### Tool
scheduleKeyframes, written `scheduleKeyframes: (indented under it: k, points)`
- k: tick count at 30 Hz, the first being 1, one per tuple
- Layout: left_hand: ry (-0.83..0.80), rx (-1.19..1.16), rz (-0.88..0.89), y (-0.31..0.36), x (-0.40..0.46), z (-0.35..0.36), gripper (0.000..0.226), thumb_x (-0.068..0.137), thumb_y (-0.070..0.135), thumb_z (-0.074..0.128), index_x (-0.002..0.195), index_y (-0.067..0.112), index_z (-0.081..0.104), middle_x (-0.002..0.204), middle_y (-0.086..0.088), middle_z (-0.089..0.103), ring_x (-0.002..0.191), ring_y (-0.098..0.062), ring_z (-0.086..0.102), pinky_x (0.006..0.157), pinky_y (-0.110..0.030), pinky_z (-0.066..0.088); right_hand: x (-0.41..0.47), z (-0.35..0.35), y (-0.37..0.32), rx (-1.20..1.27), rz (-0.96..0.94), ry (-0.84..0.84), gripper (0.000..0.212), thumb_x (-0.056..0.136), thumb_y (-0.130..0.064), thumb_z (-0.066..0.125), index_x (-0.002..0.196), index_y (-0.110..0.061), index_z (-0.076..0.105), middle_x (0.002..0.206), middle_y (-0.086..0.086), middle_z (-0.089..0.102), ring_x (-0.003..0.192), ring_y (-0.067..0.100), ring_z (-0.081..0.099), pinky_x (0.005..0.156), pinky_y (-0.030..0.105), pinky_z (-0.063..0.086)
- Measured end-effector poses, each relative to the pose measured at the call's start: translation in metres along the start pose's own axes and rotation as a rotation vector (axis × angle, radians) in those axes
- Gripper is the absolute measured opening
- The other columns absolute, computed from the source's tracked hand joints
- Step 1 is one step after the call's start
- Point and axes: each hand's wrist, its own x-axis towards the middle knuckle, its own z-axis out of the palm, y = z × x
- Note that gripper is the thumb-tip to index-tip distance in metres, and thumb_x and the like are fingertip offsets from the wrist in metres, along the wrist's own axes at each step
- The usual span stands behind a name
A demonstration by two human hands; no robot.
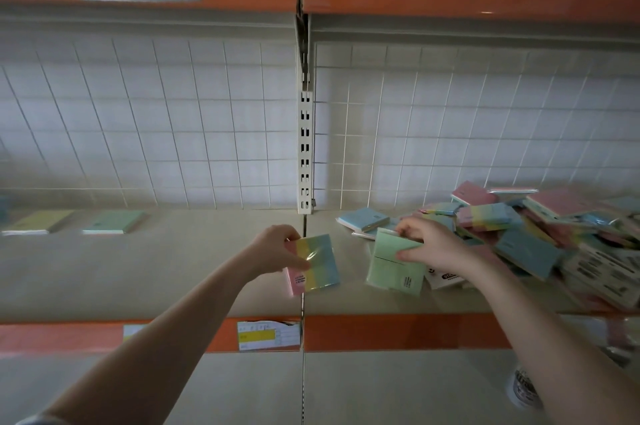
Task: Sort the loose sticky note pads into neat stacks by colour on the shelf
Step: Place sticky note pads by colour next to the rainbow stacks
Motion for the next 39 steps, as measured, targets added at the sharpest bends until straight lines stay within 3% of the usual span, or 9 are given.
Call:
scheduleKeyframes:
  k: [5,9,12,15,18,21,27,33,39]
  points:
    - [0.085,-0.069,0.002,-0.001,-0.009,0.001,0.022,0.072,0.007,0.077,0.084,0.012,0.06,0.077,-0.003,0.056,0.065,-0.013,0.051,0.052,-0.021,0.042,-0.001,-0.006,0.012,-0.006,0.035,0.063,0.022,0.072,-0.016,0.077,0.078,-0.025,0.057,0.119,-0.006,0.061,0.1,0.017,0.063,0.088,0.037,0.049]
    - [0.205,-0.333,-0.075,-0.005,-0.021,0.007,0.015,0.077,0.007,0.075,0.078,0.016,0.063,0.071,-0.001,0.061,0.064,-0.012,0.055,0.055,-0.021,0.047,-0.003,-0.008,0.017,-0.057,0.083,0.071,0.014,0.078,-0.019,0.072,0.081,-0.02,0.058,0.088,-0.002,0.066,0.08,0.02,0.062,0.068,0.032,0.045]
    - [0.266,-0.562,-0.129,-0.009,-0.032,0.011,0.007,0.082,0.008,0.071,0.082,0.009,0.064,0.073,-0.005,0.064,0.064,-0.016,0.06,0.058,-0.025,0.054,-0.007,0.0,0.017,0.099,0.08,0.147,0.011,0.084,-0.016,0.066,0.083,-0.019,0.055,0.08,0.002,0.062,0.07,0.02,0.06,0.055,0.027,0.039]
    - [0.333,-0.653,-0.154,-0.013,-0.039,0.008,0.003,0.086,0.012,0.066,0.085,0.01,0.064,0.074,-0.003,0.064,0.062,-0.014,0.061,0.05,-0.021,0.052,-0.009,0.012,0.01,0.405,0.131,0.216,0.012,0.087,-0.009,0.061,0.099,-0.011,0.057,0.089,0.007,0.063,0.074,0.021,0.063,0.047,0.026,0.046]
    - [0.355,-0.675,-0.16,-0.02,-0.042,-0.001,0.006,0.091,0.018,0.061,0.088,0.013,0.062,0.08,-0.004,0.063,0.069,-0.015,0.061,0.056,-0.025,0.052,-0.007,0.025,-0.004,0.538,0.179,0.259,0.016,0.088,-0.009,0.06,0.103,-0.006,0.056,0.094,0.009,0.064,0.079,0.022,0.063,0.054,0.031,0.051]
    - [0.393,-0.69,-0.165,-0.033,-0.046,-0.015,0.011,0.094,0.023,0.057,0.089,0.015,0.06,0.079,-0.002,0.06,0.068,-0.014,0.059,0.054,-0.024,0.052,-0.001,0.042,-0.023,0.457,0.175,0.286,0.015,0.086,-0.014,0.063,0.1,-0.009,0.059,0.087,0.001,0.061,0.076,0.015,0.057,0.059,0.028,0.041]
    - [0.485,-0.615,-0.172,-0.083,-0.066,-0.066,0.02,0.096,0.024,0.053,0.078,0.016,0.055,0.068,-0.003,0.049,0.052,-0.015,0.047,0.038,-0.018,0.039,0.021,0.093,-0.087,0.473,0.2,0.259,0.011,0.086,-0.015,0.063,0.092,-0.01,0.056,0.079,0.005,0.057,0.062,0.018,0.049,0.051,0.025,0.033]
    - [0.544,-0.602,-0.207,-0.172,-0.093,-0.157,0.021,0.095,0.025,0.054,0.076,0.015,0.055,0.064,-0.003,0.048,0.049,-0.015,0.045,0.037,-0.019,0.037,0.057,0.175,-0.183,0.706,0.275,0.188,0.006,0.089,-0.004,0.059,0.092,-0.007,0.054,0.079,0.009,0.059,0.065,0.018,0.057,0.041,0.025,0.047]
    - [0.576,-0.584,-0.265,-0.266,-0.114,-0.258,0.017,0.094,0.027,0.055,0.089,0.011,0.057,0.065,-0.004,0.048,0.047,-0.015,0.043,0.035,-0.017,0.037,0.091,0.254,-0.281,0.799,0.312,0.164,0.008,0.09,-0.002,0.055,0.098,-0.004,0.054,0.076,0.008,0.057,0.064,0.019,0.055,0.038,0.021,0.047]
